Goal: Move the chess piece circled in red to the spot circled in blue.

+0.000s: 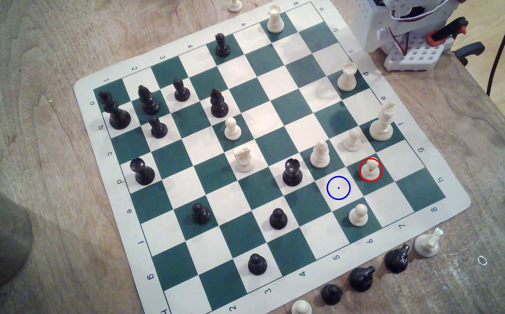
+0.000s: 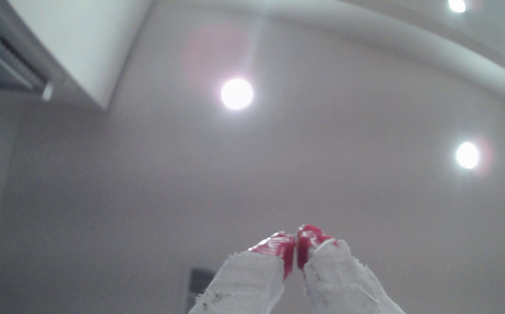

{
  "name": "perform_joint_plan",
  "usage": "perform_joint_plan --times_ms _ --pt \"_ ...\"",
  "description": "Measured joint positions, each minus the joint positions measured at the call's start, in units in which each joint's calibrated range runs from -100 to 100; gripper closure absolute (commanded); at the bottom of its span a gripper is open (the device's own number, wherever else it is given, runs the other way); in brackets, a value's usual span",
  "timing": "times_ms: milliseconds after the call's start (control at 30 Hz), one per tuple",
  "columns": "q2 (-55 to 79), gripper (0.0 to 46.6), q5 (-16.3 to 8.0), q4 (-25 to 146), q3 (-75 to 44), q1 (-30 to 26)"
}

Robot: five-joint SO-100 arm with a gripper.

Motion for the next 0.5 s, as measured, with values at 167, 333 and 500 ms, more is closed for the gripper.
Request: perform_joint_plan --times_ms 167,333,500 --pt "0.0 46.4 0.0 0.1 0.0 -0.5" --pt "0.0 46.4 0.0 6.0 0.0 -1.5" --pt "0.0 46.4 0.0 19.0 -4.8 -2.6"
